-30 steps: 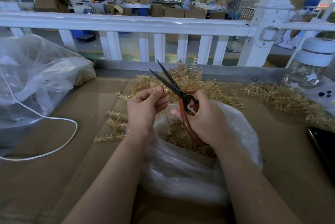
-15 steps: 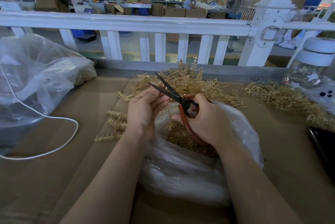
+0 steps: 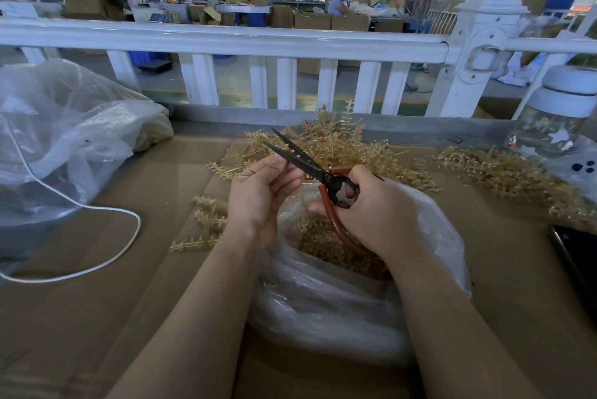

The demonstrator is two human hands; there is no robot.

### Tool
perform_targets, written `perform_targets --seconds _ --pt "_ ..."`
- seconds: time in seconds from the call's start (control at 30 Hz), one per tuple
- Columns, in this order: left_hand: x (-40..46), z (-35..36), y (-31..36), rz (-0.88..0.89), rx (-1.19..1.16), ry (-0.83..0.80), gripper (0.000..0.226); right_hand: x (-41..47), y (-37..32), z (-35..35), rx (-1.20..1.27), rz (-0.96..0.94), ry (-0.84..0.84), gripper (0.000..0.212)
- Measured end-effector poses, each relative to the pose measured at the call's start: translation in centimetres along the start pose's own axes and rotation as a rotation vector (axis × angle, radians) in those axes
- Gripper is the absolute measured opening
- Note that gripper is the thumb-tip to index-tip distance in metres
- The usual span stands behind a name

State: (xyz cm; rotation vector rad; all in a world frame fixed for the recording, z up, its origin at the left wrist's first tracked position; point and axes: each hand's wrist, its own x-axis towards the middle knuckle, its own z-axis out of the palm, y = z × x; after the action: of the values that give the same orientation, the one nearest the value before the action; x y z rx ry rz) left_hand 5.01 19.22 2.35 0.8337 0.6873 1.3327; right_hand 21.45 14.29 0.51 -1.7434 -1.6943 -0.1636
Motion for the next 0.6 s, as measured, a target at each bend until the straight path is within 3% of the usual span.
perform_targets --seconds 0.2,0.6 --pt "0.18 -0.1 -0.09 -0.009 -0.004 0.006 0.019 0.04 0.08 0.08 -0.026 0.001 0.006 0.065" --pt "0.09 0.2 -0.32 0.026 0.09 -0.042 0.025 0.01 0.1 -0.15 -0.014 -0.023 0.03 0.064"
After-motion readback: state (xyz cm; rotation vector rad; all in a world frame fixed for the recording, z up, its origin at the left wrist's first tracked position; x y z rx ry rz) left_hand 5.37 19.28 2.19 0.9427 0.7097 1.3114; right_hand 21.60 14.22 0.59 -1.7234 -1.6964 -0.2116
